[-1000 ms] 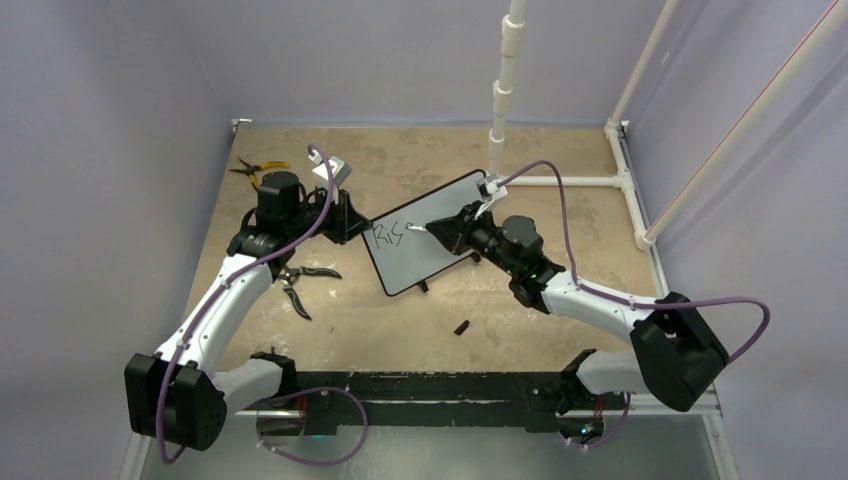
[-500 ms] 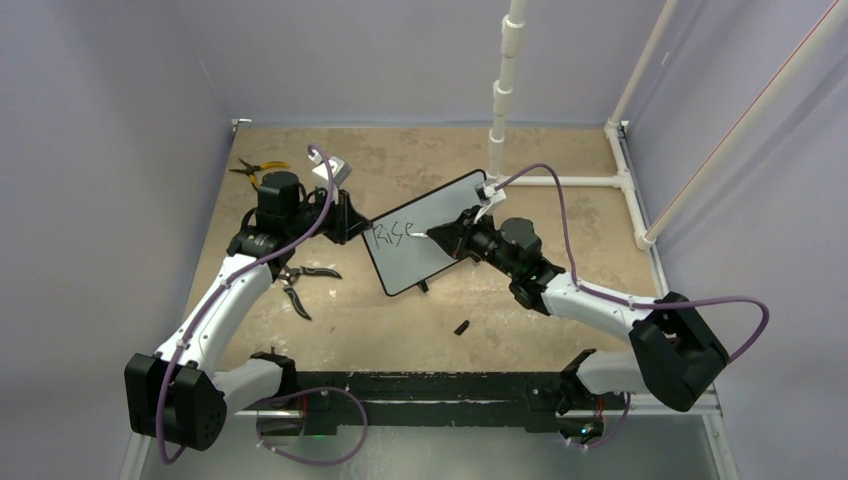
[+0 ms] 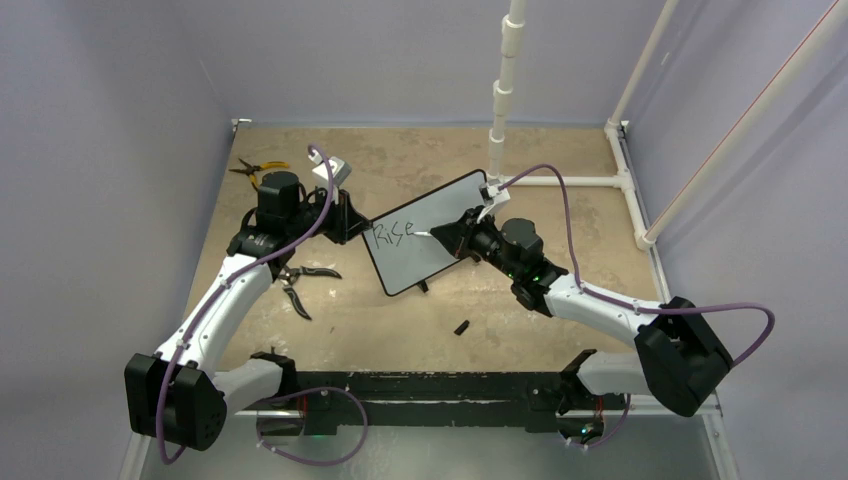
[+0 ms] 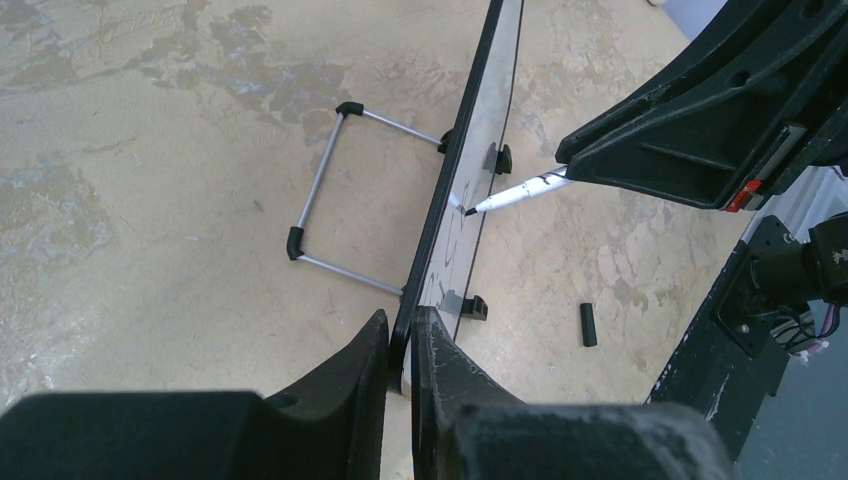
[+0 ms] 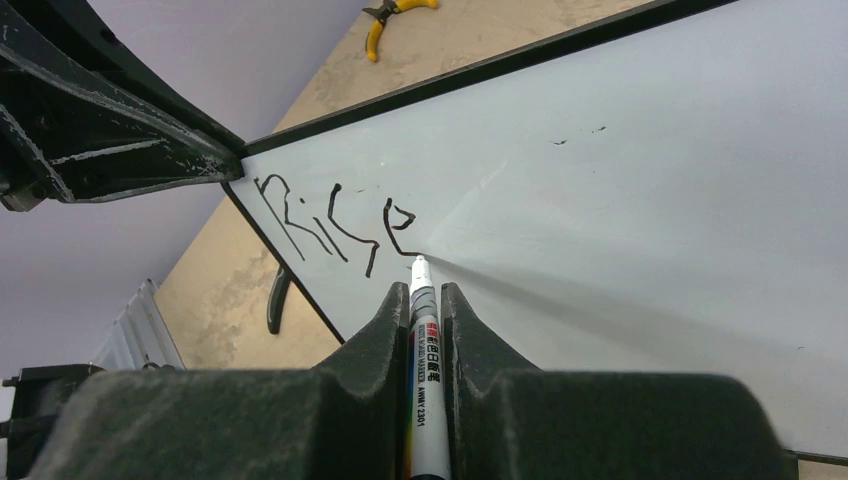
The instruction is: Write a sentence on the whiteboard
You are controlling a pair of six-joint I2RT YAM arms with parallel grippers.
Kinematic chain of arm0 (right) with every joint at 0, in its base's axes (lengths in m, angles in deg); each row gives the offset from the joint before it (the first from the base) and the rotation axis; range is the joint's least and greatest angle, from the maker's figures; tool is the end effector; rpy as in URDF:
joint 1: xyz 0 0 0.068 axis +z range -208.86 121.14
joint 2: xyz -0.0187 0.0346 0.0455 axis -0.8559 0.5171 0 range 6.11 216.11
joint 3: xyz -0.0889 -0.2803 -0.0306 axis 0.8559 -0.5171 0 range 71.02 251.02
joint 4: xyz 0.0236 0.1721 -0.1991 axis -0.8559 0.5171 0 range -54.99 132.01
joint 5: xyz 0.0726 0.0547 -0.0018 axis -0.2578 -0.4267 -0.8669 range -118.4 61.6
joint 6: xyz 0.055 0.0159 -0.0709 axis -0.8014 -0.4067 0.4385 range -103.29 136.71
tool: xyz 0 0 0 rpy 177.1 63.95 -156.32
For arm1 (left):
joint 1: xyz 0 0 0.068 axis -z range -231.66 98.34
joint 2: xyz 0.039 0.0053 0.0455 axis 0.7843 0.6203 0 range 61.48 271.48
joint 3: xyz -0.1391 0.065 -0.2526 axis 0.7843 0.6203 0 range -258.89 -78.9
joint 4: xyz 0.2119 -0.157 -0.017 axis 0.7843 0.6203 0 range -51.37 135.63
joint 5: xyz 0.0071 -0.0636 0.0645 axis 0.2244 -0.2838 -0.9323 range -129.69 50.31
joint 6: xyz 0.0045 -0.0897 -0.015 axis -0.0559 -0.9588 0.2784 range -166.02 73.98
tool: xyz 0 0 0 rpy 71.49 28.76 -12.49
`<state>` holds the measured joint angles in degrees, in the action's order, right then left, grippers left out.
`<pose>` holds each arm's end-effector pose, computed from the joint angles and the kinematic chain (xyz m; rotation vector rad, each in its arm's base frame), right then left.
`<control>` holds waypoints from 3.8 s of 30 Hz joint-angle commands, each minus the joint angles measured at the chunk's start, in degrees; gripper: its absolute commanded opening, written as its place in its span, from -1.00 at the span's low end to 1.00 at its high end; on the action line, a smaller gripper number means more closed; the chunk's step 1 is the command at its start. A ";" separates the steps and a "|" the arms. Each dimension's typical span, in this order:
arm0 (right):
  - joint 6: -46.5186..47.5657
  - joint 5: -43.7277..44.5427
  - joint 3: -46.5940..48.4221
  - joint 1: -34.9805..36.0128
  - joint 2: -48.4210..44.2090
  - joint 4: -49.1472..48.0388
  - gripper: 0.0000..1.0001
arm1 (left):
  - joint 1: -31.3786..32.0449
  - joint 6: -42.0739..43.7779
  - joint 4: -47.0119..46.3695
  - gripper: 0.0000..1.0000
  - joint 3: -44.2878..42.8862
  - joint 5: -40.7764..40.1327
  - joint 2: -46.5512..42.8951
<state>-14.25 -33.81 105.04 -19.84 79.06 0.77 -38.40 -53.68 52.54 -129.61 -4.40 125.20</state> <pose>0.2446 0.2081 0.2666 -0.1990 1.7408 0.9925 0.2551 -0.1085 0.3103 0.4912 1.9926 -0.8546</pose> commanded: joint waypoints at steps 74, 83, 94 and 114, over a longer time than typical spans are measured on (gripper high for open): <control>12.30 -20.81 -3.09 -11.30 6.02 -20.53 -1.00 | 10.03 0.58 -7.58 -0.50 -17.63 3.81 23.44; 12.54 -21.75 -4.29 -11.26 5.61 -19.28 -1.00 | 10.03 0.62 -7.72 -0.62 -17.58 3.88 23.77; 12.43 -27.09 -5.63 -11.27 2.55 -20.86 -1.00 | 10.29 0.05 -8.11 -0.53 -18.43 4.06 24.54; 11.49 -16.90 -5.25 -11.35 0.35 -18.65 -1.00 | 11.53 0.66 -7.19 -0.65 -21.10 3.00 26.34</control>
<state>-2.73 -52.02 98.64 -31.07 79.12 -15.84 -27.15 -53.88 46.55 -148.56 -1.91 151.49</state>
